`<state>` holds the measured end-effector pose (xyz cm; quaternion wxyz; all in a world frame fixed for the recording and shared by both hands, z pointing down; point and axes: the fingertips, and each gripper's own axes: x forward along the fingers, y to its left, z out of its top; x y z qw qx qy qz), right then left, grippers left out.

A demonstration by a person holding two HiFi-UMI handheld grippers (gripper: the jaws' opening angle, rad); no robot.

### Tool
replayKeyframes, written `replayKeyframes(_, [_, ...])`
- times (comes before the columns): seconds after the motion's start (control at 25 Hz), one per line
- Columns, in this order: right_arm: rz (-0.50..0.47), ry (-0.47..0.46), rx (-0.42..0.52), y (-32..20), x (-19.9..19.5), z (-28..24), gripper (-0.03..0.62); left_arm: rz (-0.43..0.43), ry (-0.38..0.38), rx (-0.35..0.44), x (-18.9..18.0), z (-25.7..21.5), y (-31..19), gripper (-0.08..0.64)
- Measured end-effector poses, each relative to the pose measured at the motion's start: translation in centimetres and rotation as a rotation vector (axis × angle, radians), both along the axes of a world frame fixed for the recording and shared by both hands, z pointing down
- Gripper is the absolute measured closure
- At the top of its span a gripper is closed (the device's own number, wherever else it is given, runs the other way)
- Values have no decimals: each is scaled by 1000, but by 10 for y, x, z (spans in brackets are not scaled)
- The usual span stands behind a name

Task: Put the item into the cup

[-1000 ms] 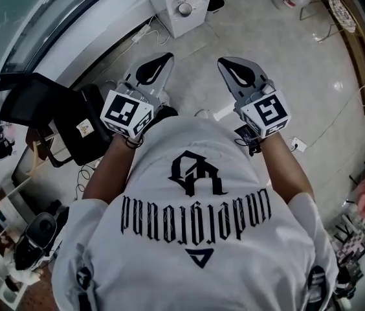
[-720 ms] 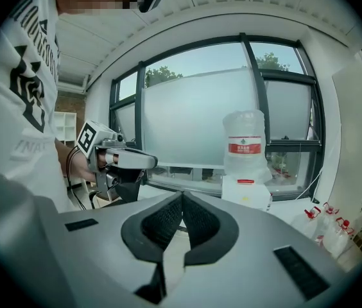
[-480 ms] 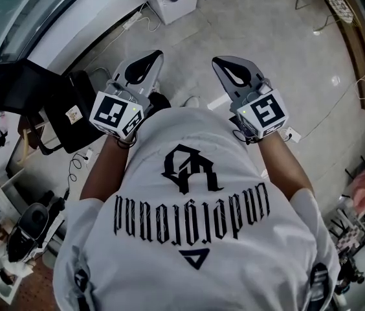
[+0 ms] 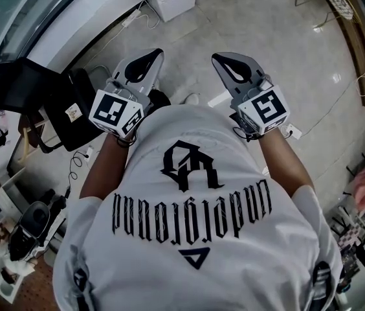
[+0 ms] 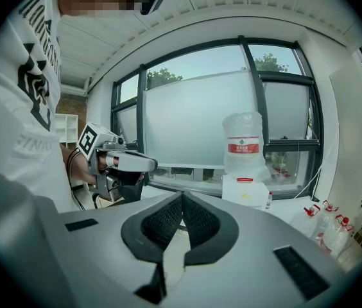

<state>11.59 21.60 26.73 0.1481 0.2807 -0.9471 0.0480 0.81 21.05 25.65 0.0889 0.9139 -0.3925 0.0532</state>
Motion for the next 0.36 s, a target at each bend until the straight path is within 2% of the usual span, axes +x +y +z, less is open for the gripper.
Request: replayKeyframes(0.36, [2, -3, -13, -12, -7, 0, 577, 10, 3, -9, -4, -3, -12, 545])
